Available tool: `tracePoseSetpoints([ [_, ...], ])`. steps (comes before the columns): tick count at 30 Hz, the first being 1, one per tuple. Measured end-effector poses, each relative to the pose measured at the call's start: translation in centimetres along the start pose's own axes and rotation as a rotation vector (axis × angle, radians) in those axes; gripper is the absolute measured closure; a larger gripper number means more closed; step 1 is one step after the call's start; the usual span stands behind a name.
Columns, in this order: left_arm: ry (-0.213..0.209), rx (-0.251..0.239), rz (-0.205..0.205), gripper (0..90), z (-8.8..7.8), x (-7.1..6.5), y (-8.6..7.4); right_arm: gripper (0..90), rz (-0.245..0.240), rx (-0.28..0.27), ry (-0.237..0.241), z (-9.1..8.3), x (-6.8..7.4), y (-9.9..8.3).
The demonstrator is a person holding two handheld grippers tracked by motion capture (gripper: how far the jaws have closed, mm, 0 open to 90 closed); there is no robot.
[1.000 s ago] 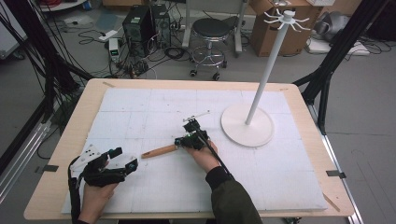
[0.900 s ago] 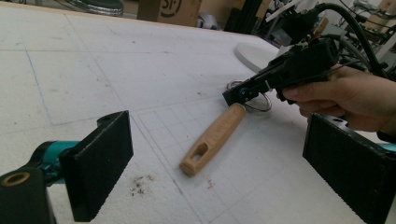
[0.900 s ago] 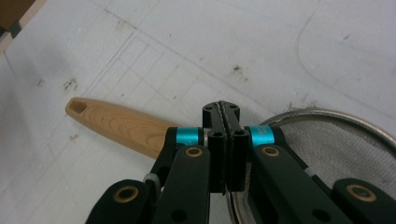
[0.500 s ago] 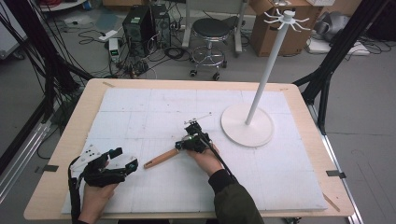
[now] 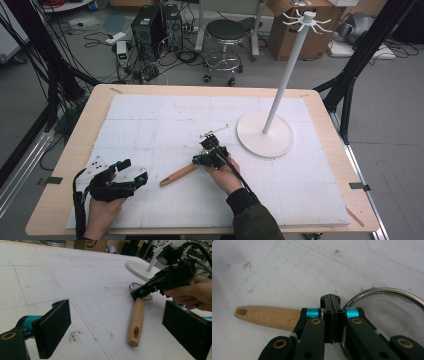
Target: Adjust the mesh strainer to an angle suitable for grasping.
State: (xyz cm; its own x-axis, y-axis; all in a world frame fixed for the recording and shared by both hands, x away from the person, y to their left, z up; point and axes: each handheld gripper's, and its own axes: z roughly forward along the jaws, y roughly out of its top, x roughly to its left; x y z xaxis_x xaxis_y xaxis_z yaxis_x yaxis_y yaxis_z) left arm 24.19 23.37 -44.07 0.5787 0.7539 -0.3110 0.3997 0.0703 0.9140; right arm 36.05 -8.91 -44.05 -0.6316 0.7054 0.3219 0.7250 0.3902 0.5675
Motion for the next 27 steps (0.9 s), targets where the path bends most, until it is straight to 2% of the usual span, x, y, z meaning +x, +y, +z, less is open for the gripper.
tracePoseSetpoints([
  [7,0.003,0.001,-0.004,9.0,-0.1,0.0,-0.1,90.0,0.03,-0.04,-0.014,-1.5,-0.8,-1.8],
  [15,0.007,0.004,0.004,9.0,-0.1,-0.1,-0.1,90.0,0.043,-0.04,-0.005,-2.3,-1.4,-2.6],
  [18,0.008,0.002,0.002,9.0,-0.1,-0.1,-0.1,90.0,0.071,-0.06,0.041,-2.6,-2.0,-3.1],
  [21,0.007,0.005,0.0,9.0,-0.1,-0.1,-0.1,90.0,0.102,-0.056,0.092,-2.9,-2.4,-3.4],
  [25,0.005,0.008,0.003,9.0,0.0,-0.2,-0.2,90.0,0.096,-0.039,0.108,-2.9,-2.7,-3.4],
  [27,0.003,0.009,0.007,9.0,0.0,-0.2,-0.1,90.0,0.108,-0.024,0.114,-3.0,-2.6,-3.4],
])
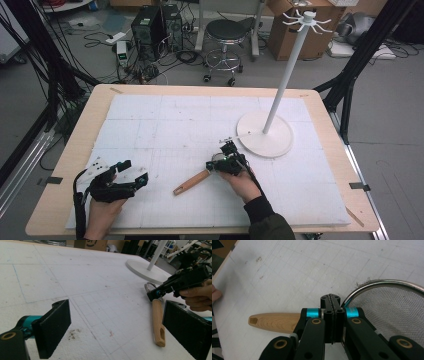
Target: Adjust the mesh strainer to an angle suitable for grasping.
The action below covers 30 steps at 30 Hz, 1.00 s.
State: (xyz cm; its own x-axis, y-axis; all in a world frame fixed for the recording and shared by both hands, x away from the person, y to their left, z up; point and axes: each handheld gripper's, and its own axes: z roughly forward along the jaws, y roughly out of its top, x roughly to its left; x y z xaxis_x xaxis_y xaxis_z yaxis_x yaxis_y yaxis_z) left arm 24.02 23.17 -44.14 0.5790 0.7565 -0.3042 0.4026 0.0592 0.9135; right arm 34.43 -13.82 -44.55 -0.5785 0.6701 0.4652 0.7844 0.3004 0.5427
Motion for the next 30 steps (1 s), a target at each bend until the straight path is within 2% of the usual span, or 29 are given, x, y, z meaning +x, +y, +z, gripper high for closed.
tracePoseSetpoints([
  [8,0.001,0.003,0.003,9.0,0.1,0.0,0.0,90.0,-0.011,0.031,0.009,-0.3,0.2,-0.3],
  [17,0.0,0.001,0.001,9.0,0.1,0.0,0.0,90.0,-0.033,0.017,0.013,-0.7,0.4,-1.1],
  [19,0.002,-0.003,0.0,9.0,0.0,0.0,0.0,90.0,-0.031,-0.012,0.031,-0.9,0.3,-1.2],
  [22,0.003,-0.004,-0.002,9.0,0.0,0.0,0.0,90.0,-0.016,-0.096,0.097,-1.4,-0.2,-1.6],
  [23,0.0,-0.002,-0.003,9.0,0.1,0.0,0.0,90.0,-0.005,-0.102,0.12,-1.6,-0.2,-1.8],
  [25,0.002,-0.001,-0.002,9.0,0.2,0.0,0.0,90.0,-0.011,-0.113,0.124,-1.8,0.0,-1.9],
  [27,-0.001,0.003,0.002,9.0,0.2,-0.1,0.0,90.0,-0.029,-0.127,0.095,-1.9,0.1,-1.8],
  [30,0.0,0.0,0.004,9.0,0.1,-0.1,0.0,90.0,-0.019,-0.117,0.087,-1.5,-0.2,-1.8],
])
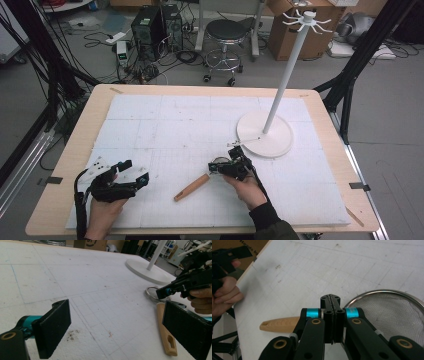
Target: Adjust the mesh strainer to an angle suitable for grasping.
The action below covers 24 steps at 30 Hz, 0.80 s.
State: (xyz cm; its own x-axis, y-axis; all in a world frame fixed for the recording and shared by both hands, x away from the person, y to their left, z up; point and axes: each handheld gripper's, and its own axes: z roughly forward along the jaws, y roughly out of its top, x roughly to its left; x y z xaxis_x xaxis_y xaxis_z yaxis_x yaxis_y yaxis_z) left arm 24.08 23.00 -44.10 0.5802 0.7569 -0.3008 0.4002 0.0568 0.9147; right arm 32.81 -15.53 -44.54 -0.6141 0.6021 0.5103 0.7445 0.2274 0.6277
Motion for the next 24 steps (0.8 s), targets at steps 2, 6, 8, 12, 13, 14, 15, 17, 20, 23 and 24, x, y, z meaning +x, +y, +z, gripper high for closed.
tracePoseSetpoints([
  [2,0.001,-0.003,-0.005,9.0,0.0,0.1,0.0,90.0,-0.002,0.002,0.001,0.0,0.0,0.0],
  [6,0.0,0.001,-0.007,9.0,0.0,0.2,0.0,90.0,-0.02,0.006,0.028,-0.1,0.6,-0.1],
  [8,0.001,0.001,-0.003,9.0,0.0,0.2,0.0,90.0,-0.022,0.021,0.059,-0.1,1.1,-0.4],
  [12,-0.001,0.002,-0.003,9.0,0.0,0.1,0.0,90.0,-0.039,0.049,0.12,0.4,2.3,-1.2],
  [13,-0.001,0.001,-0.005,9.0,0.0,0.1,0.0,90.0,-0.042,0.073,0.149,0.9,2.8,-1.7],
  [14,-0.001,0.0,-0.003,9.0,0.0,0.1,0.0,90.0,-0.042,0.073,0.149,0.9,2.8,-1.7],
  [15,-0.001,-0.001,-0.003,9.0,0.0,0.1,0.0,90.0,-0.044,0.082,0.16,1.2,3.0,-2.0],
  [17,-0.001,0.001,-0.003,9.0,0.1,0.1,0.0,89.8,-0.063,0.123,0.182,2.0,3.8,-2.6],
  [20,-0.002,0.001,-0.004,9.0,0.1,0.1,0.0,89.8,-0.078,0.156,0.214,2.6,4.6,-3.1],
  [23,-0.003,0.001,-0.004,9.0,0.1,0.1,0.0,89.8,-0.088,0.183,0.22,3.1,5.1,-3.3],
  [24,-0.002,0.001,-0.003,9.0,0.1,0.1,0.0,89.5,-0.096,0.2,0.218,3.6,5.3,-3.5],
])
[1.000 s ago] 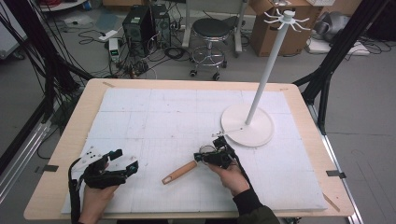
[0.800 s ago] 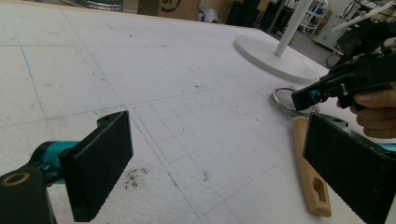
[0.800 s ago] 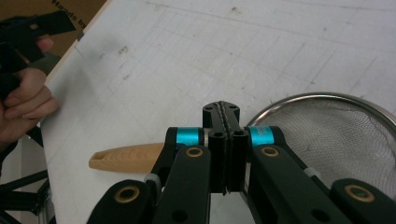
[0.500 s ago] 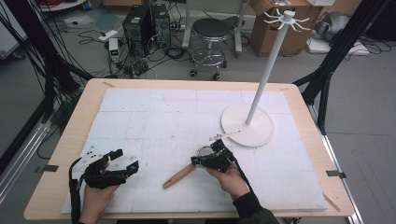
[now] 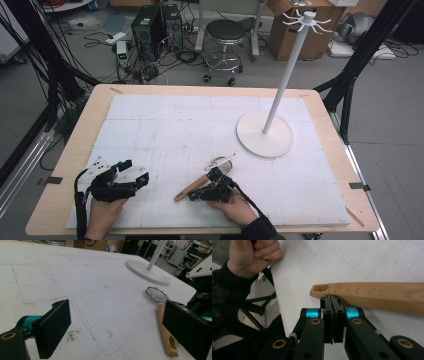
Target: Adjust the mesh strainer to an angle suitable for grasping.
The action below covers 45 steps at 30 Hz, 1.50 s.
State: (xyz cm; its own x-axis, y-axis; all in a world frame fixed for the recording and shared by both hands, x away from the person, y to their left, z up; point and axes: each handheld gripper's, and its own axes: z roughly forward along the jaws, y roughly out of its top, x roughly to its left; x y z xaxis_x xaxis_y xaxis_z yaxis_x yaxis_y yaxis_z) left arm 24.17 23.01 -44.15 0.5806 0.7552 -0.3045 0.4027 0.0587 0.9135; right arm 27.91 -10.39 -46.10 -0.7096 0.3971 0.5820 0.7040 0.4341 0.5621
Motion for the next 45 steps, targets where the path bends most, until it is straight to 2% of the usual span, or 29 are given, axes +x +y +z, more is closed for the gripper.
tracePoseSetpoints([
  [2,-0.001,-0.001,-0.001,9.0,0.0,0.0,0.0,89.6,-0.004,0.006,0.016,0.4,0.0,0.0],
  [9,-0.002,0.0,0.001,9.0,0.1,0.0,0.0,89.5,-0.001,0.013,0.003,1.3,0.2,0.8],
  [13,0.0,0.001,0.002,9.0,0.0,0.1,0.0,89.6,-0.007,0.015,-0.021,1.8,0.2,1.5],
  [25,0.0,-0.009,-0.006,9.0,-0.1,0.1,0.1,89.6,0.004,0.012,-0.026,2.9,-0.4,3.2],
  [33,-0.002,-0.008,-0.007,9.0,-0.2,0.1,0.1,89.6,0.0,0.013,-0.066,3.6,-0.3,4.4],
  [40,-0.001,-0.008,-0.009,9.0,-0.1,0.1,0.0,89.7,0.006,-0.008,-0.074,3.7,-0.7,4.7],
  [42,-0.002,-0.008,-0.011,9.0,-0.2,0.1,0.0,89.8,0.018,-0.031,-0.091,3.6,-1.2,5.1],
  [45,-0.002,-0.009,-0.01,9.1,-0.2,0.1,0.1,89.8,0.034,-0.044,-0.089,3.5,-1.8,5.4],
])
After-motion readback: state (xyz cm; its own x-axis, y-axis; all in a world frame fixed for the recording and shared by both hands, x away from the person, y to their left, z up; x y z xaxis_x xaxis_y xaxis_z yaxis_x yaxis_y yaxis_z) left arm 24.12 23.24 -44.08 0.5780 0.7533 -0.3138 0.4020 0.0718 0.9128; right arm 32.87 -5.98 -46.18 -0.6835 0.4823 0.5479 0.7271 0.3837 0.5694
